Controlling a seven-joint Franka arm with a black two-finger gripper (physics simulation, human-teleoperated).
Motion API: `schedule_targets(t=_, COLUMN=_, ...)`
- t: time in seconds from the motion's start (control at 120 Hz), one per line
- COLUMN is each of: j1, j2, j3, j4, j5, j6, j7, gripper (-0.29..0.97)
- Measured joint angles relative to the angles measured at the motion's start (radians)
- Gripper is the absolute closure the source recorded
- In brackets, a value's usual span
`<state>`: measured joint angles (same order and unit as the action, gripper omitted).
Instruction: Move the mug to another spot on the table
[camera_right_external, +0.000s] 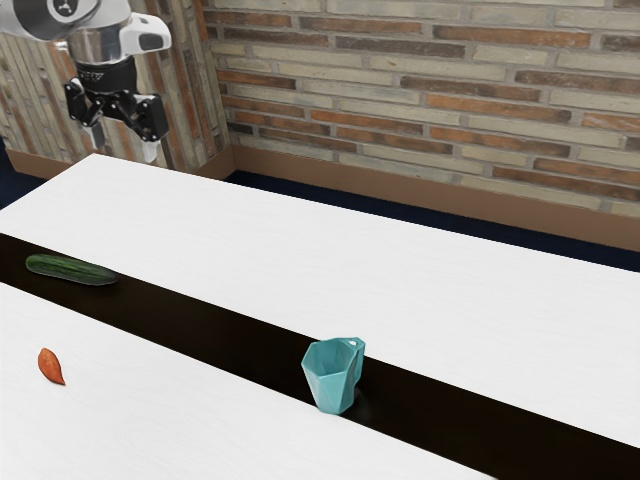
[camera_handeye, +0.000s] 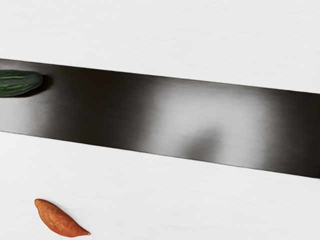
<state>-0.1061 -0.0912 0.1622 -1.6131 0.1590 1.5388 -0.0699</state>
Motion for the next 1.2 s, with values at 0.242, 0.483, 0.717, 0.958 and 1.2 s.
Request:
schedule_targets(t=0.242, j1=-0.029, j2=0.02, j3=-0.018, j4=0.0, j5=-0.006, j6=0.013, j7=0.0, gripper=0.0)
schedule_targets(t=0.483, j1=-0.183, j2=0.186, j3=-0.092, j4=-0.024, j5=-0.03, j6=0.079, j7=-0.017, gripper=0.0)
schedule_targets(t=0.717, j1=-0.261, j2=0.247, j3=-0.163, j4=-0.088, j5=-0.036, j6=0.165, j7=-0.008, gripper=0.0)
schedule_targets(t=0.958, j1=-0.284, j2=0.322, j3=-0.226, j4=-0.155, j5=-0.037, j6=0.34, j7=-0.01, gripper=0.0)
schedule_targets(t=1.2, j1=-0.293, j2=0.351, j3=-0.227, j4=-0.167, j5=-0.028, j6=0.418, j7=-0.074, gripper=0.0)
